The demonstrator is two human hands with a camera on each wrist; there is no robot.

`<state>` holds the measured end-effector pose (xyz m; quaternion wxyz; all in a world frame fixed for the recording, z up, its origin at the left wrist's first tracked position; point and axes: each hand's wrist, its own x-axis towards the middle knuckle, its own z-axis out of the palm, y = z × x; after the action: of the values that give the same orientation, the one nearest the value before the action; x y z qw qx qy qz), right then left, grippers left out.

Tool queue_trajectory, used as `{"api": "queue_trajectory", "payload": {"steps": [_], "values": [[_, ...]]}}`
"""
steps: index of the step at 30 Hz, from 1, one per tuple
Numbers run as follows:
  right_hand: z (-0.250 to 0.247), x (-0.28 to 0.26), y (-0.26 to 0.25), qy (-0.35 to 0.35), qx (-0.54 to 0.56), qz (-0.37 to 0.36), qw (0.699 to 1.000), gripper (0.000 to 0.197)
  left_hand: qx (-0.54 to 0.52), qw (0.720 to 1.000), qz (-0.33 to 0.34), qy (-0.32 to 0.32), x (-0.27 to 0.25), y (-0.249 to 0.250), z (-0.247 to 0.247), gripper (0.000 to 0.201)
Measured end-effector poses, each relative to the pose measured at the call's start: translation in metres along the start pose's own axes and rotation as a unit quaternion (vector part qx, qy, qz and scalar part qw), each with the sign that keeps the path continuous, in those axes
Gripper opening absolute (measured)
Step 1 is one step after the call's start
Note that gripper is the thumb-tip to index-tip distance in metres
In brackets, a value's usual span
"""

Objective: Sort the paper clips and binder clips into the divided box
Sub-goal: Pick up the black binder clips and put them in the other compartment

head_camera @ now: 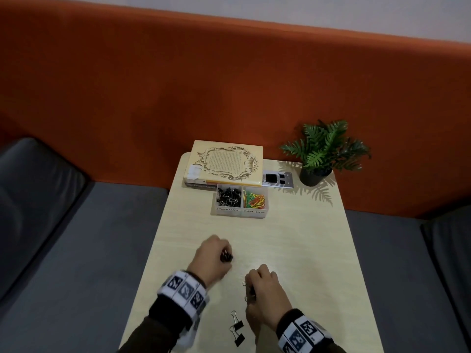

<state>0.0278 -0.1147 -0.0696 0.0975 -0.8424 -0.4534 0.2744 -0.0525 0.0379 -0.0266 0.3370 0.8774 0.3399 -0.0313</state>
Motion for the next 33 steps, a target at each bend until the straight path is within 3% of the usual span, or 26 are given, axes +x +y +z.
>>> {"api": "queue_trajectory", "payload": {"steps": [6, 12, 14, 17, 18, 21, 26, 33], "values": [[-0.003, -0.004, 0.003, 0.016, -0.024, -0.006, 1.0, 0.019, -0.003, 0.993, 0.013, 0.116, 0.085, 0.027, -0.059, 0.016], [0.007, -0.001, 0.014, 0.023, 0.012, -0.007, 1.0, 0.014, 0.09, 0.995, -0.01, 0.029, 0.13, 0.031, -0.065, 0.027], [0.003, 0.002, 0.017, -0.001, 0.018, -0.01, 1.0, 0.014, 0.089, 0.995, -0.01, 0.04, 0.129, 0.029, -0.063, 0.036], [-0.017, 0.007, 0.017, -0.039, 0.061, 0.001, 0.997, 0.006, 0.051, 0.994, 0.011, 0.092, 0.103, 0.027, -0.059, 0.035], [-0.026, 0.01, 0.017, -0.041, 0.082, 0.006, 0.996, 0.012, 0.031, 0.995, 0.018, 0.095, 0.09, 0.024, -0.055, 0.034], [-0.055, 0.024, 0.009, -0.034, 0.129, 0.012, 0.991, 0.036, 0.004, 0.998, 0.022, 0.053, 0.043, 0.006, -0.039, 0.033], [-0.112, 0.076, -0.026, -0.025, 0.198, 0.006, 0.98, 0.033, -0.018, 1.0, -0.001, -0.003, -0.03, -0.035, -0.007, 0.03], [-0.149, 0.17, -0.084, 0.061, 0.071, -0.034, 0.995, 0.016, -0.026, 0.997, -0.028, -0.06, -0.083, -0.061, 0.018, 0.029]]}}
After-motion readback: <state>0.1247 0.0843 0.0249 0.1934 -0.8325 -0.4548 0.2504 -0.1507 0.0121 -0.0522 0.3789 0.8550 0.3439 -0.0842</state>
